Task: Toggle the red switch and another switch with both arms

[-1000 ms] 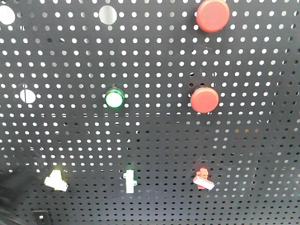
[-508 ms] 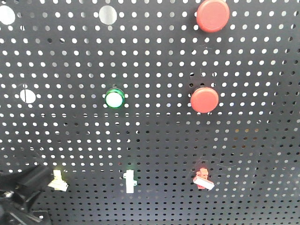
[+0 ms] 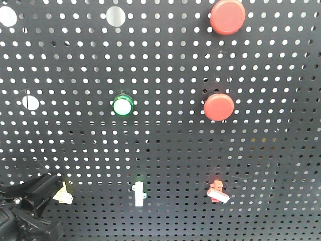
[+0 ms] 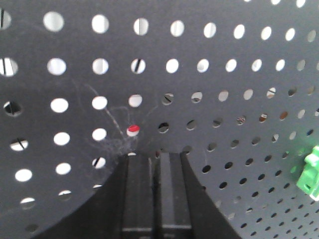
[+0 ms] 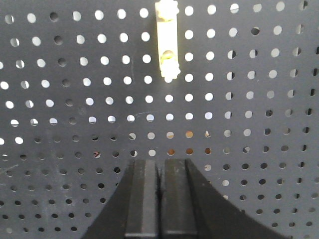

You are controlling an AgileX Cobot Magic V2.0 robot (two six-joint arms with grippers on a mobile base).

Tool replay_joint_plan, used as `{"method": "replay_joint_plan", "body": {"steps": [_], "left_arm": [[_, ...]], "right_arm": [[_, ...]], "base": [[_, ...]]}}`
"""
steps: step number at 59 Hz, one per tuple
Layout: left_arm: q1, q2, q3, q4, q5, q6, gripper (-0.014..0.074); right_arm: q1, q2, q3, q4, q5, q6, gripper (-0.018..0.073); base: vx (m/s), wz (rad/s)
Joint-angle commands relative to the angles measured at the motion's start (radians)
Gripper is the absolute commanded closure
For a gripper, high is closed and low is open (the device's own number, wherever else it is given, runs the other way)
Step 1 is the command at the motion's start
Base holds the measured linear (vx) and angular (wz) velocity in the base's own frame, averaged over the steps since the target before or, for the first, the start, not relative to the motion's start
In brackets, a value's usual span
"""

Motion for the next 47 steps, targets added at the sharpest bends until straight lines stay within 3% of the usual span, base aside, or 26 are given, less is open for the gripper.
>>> {"method": "replay_joint_plan", "body": {"steps": [1,19,29,47], "left_arm": [[-0.004,-0.011,-0.029,-0.023,0.043,-0.010,0.0594],[-0.006,-0.011,-0.029,-0.023,0.261,-0.051,0.0594],[-0.006,-0.011,-0.029,-0.023,0.305,-0.106,0.0594],[-0.006,-0.071,-0.029,-0.038,0.415,-0.106,0.0594]], "right_arm": [[-0.007,0.009,-0.034,-0.002,-0.090,-0.002,0.0566],[-0.007,0.009,-0.034,-0.003,-0.090,-0.006,0.0566],[-0.007,0.009,-0.034,-0.003,-0.089,-0.006,0.0566],[-0.007,0.009,-0.034,-0.006,-0.086,-0.006,0.0566]], "base": [[0.00,0.00],[0.00,0.00],[0.00,0.00],[0.00,0.00]]}}
